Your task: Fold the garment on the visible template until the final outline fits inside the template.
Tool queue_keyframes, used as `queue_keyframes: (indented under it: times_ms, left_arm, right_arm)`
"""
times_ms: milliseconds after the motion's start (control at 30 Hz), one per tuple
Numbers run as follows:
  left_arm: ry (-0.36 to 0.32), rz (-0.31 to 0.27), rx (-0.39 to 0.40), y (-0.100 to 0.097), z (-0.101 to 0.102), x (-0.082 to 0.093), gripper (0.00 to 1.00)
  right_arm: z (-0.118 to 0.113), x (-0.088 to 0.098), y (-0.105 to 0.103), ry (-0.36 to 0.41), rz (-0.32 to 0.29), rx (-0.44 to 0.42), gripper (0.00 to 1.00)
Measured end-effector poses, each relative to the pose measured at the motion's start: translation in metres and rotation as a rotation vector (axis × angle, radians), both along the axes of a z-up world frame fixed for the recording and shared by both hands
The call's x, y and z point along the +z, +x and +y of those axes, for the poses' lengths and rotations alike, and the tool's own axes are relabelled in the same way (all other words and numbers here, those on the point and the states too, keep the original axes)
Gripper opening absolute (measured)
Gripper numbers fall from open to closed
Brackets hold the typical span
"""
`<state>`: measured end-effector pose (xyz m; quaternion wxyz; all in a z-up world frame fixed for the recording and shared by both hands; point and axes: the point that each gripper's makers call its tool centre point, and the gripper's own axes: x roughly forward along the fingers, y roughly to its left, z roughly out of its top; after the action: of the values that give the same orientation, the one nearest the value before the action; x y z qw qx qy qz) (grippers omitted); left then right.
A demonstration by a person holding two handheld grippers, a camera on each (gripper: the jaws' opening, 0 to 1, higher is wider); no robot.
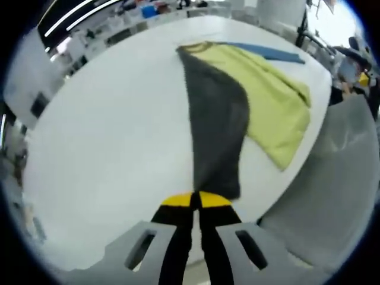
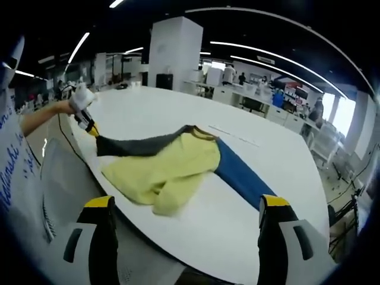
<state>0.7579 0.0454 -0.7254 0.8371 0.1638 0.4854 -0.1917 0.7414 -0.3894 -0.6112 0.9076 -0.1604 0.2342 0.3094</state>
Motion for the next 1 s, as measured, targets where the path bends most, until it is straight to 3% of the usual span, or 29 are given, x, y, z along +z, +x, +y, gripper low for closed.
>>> queue_keyframes:
  times_ms: [367, 633, 1000]
  left_arm:
    - [0.079, 0.007, 0.021, 0.014, 0.051, -0.001, 0.0]
    - [0.108, 0.001, 0.009, 0.021, 0.061, -0.002, 0.0]
    - [0.146, -0.017, -0.019, 0.045, 0.093, 0.002, 0.0]
  right_arm:
    - [-0.006, 0.001, -0.004, -0.021, 0.005, -0.024, 1.0]
    - [0.001, 0.01, -0.005, -0.017, -0.014, -0.046, 1.0]
    - [0.01, 0.019, -0.014, -0.054, -0.004, -0.077, 1.0]
